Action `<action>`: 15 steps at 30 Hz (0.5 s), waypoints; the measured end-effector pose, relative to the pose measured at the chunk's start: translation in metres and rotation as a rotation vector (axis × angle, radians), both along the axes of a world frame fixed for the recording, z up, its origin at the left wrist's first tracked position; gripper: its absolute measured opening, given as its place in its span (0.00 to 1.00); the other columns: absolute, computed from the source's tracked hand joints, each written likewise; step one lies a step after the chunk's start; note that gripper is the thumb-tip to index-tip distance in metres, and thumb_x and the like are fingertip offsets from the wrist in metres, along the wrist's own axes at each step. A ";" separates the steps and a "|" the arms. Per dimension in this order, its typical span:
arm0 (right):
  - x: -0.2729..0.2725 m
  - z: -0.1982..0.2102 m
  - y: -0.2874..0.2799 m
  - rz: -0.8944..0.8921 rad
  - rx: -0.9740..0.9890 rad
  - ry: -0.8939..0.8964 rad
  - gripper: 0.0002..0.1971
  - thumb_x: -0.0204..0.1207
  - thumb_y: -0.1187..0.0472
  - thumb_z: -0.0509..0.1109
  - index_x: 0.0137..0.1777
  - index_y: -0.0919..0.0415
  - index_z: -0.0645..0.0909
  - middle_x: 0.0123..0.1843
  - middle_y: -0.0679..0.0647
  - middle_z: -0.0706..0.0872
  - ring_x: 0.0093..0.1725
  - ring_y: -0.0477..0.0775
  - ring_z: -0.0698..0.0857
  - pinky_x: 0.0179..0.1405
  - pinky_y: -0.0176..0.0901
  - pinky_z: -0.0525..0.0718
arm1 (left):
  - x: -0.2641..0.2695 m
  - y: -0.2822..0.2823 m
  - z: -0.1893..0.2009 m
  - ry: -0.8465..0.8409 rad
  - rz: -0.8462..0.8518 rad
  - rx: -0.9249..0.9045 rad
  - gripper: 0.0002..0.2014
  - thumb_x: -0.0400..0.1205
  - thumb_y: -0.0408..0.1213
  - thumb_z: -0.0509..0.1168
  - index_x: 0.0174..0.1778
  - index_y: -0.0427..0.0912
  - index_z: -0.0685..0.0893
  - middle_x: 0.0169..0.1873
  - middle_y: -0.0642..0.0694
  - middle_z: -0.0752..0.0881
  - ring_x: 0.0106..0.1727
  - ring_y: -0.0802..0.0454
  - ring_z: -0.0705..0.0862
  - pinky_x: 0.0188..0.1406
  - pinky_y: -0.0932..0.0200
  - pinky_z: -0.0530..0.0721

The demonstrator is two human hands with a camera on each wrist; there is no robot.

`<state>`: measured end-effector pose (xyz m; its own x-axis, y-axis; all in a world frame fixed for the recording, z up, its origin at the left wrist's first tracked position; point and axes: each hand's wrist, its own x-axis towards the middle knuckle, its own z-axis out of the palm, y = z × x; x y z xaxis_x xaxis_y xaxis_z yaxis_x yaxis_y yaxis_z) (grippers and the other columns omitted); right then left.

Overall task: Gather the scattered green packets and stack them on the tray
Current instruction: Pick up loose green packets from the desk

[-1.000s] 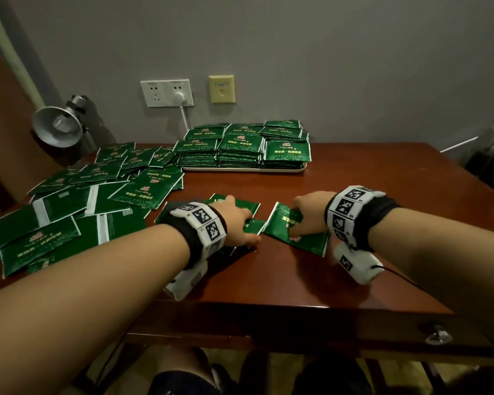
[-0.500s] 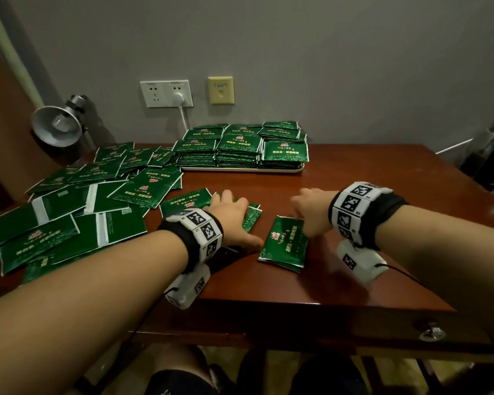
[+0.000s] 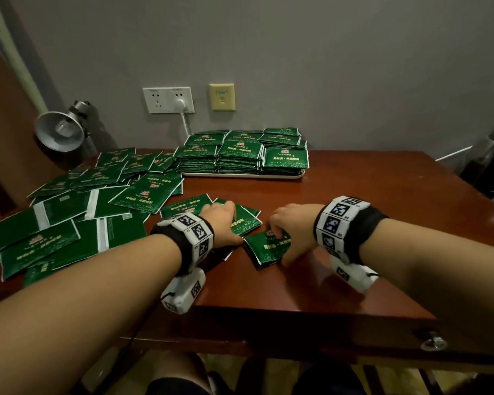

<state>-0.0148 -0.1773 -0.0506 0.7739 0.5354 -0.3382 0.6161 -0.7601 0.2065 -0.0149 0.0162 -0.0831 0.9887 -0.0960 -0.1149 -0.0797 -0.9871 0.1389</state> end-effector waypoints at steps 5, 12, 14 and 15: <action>-0.002 0.000 0.004 0.019 0.064 0.011 0.22 0.66 0.37 0.77 0.49 0.49 0.74 0.53 0.48 0.77 0.48 0.52 0.79 0.40 0.45 0.78 | 0.001 0.001 0.000 -0.021 0.001 -0.020 0.19 0.73 0.47 0.72 0.56 0.48 0.75 0.56 0.46 0.75 0.58 0.43 0.74 0.54 0.52 0.79; -0.006 -0.003 -0.001 -0.027 0.059 0.029 0.26 0.67 0.38 0.75 0.56 0.51 0.72 0.56 0.52 0.74 0.41 0.53 0.79 0.38 0.44 0.76 | 0.005 0.015 0.012 -0.044 0.045 -0.067 0.22 0.70 0.46 0.75 0.54 0.50 0.72 0.55 0.46 0.73 0.56 0.46 0.75 0.59 0.48 0.82; -0.005 0.000 0.001 -0.032 0.023 0.052 0.30 0.63 0.35 0.78 0.56 0.49 0.71 0.55 0.51 0.76 0.42 0.51 0.78 0.40 0.45 0.77 | 0.007 0.024 0.020 -0.067 0.060 -0.048 0.24 0.70 0.48 0.76 0.56 0.49 0.72 0.54 0.46 0.75 0.58 0.46 0.74 0.62 0.47 0.80; -0.004 0.001 0.003 -0.029 -0.005 0.056 0.32 0.60 0.35 0.79 0.56 0.49 0.70 0.55 0.51 0.77 0.43 0.51 0.78 0.40 0.45 0.77 | 0.009 0.029 0.025 -0.080 0.064 -0.043 0.24 0.70 0.48 0.76 0.56 0.48 0.72 0.54 0.46 0.75 0.58 0.46 0.74 0.61 0.47 0.80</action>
<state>-0.0184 -0.1745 -0.0492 0.7690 0.5112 -0.3839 0.6045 -0.7768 0.1766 -0.0060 0.0456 -0.0585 0.9988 -0.0355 -0.0329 -0.0291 -0.9838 0.1770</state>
